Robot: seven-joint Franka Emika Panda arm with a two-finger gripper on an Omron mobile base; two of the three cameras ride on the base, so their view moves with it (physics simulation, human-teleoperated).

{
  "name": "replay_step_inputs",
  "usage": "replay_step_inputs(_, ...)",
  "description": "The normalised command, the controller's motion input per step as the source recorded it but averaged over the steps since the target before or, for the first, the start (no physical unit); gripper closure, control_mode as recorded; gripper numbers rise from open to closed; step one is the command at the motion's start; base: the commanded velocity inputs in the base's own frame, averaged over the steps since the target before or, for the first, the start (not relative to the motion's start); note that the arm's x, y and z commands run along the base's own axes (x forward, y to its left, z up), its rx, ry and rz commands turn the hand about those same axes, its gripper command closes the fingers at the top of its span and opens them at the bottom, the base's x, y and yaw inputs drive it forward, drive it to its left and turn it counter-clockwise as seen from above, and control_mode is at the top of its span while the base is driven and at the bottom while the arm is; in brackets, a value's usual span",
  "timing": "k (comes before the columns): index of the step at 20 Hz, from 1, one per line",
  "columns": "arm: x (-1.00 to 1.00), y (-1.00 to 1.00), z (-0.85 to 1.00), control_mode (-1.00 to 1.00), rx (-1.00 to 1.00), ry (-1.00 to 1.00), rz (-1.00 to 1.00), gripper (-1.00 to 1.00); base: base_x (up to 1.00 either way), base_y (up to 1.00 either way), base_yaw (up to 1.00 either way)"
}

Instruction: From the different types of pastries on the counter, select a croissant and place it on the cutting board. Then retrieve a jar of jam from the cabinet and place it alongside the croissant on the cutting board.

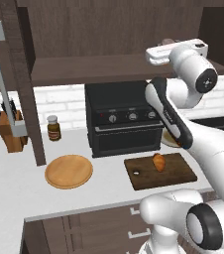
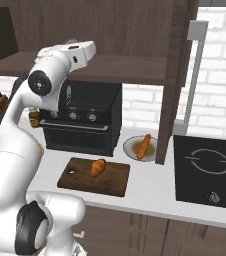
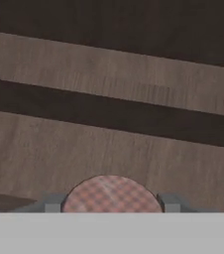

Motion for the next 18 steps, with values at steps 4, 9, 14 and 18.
replay_step_inputs(4, -0.82, -0.08, 0.1, -1.0, 0.0, -0.13, 0.11, 1.0, 0.0, 0.0, 0.0)
replay_step_inputs(9, -0.7, -0.16, 0.0, -1.0, -0.05, 0.0, 0.19, 1.0, 0.0, 0.0, 0.0)
replay_step_inputs(14, -0.66, -0.16, 0.0, -1.0, -0.03, 0.0, 0.28, 1.0, 0.0, 0.0, 0.0)
replay_step_inputs(18, -0.71, -0.14, -0.09, -1.0, -0.02, 0.01, 0.37, 1.0, 0.0, 0.0, 0.0)
